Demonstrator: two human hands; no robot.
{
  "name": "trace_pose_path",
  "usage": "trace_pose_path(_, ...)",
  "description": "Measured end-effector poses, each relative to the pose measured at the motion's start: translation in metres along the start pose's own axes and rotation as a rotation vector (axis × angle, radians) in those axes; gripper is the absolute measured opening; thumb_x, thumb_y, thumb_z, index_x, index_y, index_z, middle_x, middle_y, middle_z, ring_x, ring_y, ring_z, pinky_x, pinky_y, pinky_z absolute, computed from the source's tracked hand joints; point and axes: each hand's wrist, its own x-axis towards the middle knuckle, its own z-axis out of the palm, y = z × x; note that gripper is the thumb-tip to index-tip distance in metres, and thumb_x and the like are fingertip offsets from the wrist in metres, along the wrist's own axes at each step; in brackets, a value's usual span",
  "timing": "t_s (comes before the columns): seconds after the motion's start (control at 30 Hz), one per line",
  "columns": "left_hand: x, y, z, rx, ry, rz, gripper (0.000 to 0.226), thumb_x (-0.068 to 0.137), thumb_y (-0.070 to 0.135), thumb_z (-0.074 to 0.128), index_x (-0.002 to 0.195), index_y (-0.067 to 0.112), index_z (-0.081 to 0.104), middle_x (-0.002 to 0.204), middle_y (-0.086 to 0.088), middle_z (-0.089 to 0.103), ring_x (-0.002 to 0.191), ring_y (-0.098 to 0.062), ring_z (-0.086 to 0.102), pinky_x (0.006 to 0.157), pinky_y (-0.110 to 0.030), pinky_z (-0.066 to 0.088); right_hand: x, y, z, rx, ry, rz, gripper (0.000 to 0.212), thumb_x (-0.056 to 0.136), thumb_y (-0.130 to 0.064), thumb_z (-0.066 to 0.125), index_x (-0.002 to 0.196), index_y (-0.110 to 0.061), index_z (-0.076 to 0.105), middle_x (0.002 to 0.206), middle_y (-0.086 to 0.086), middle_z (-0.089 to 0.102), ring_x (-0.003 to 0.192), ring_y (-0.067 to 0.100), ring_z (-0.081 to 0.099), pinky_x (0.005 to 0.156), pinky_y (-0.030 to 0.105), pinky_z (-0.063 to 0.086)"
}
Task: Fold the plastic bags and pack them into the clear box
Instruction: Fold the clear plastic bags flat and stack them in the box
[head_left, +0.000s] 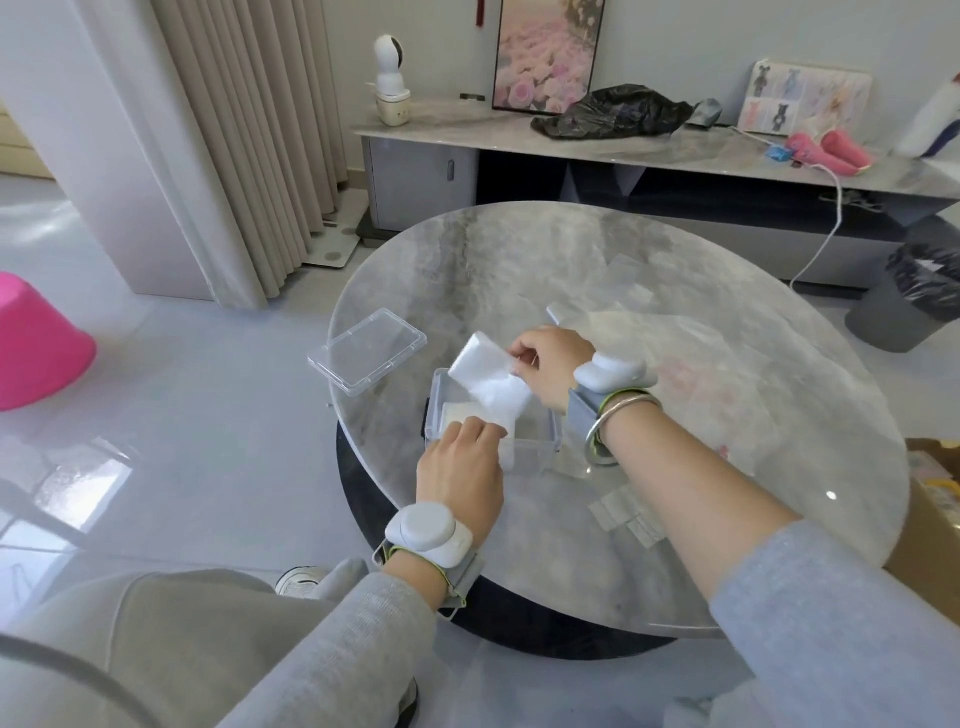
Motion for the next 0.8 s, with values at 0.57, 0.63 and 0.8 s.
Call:
trace_pose_path(0.57,-0.004,-0.021,0.008,0.095,0.202,0.035,0.033,0.066,0.004,0.056,0.094,0.016,0.068,0.095,0.002,0.065,0.098,-0.026,0.059,0.096,-0.035,0.033,0.012,-0.009,0.048,-0.104,-0.133,-0.071,0.018,0.092,-0.022,0.057,0.107,-0.029,0.066,0.107,-0.002,0.068,0.102,0.021,0.060,0.084,0.031,0.048)
trace_pose_path(0.63,-0.002,-0.024,0.012,0.153,0.143,0.044,0.036,0.064,0.006,0.052,0.095,0.014,0.068,0.094,0.000,0.066,0.101,-0.028,0.061,0.104,-0.043,0.030,0.011,-0.006,0.053,-0.180,-0.120,-0.104,0.020,0.094,-0.025,0.054,0.110,-0.030,0.066,0.113,-0.001,0.065,0.109,0.021,0.056,0.085,0.029,0.044)
trace_pose_path(0.8,0.004,-0.026,0.014,0.297,0.026,0.069,0.032,0.059,0.007,0.065,0.090,0.015,0.068,0.084,0.001,0.066,0.101,-0.028,0.062,0.115,-0.048,0.016,0.005,-0.001,0.060,-0.351,-0.127,-0.231,0.030,0.099,-0.021,0.045,0.123,-0.027,0.061,0.124,-0.003,0.057,0.120,0.020,0.043,0.091,0.030,0.037)
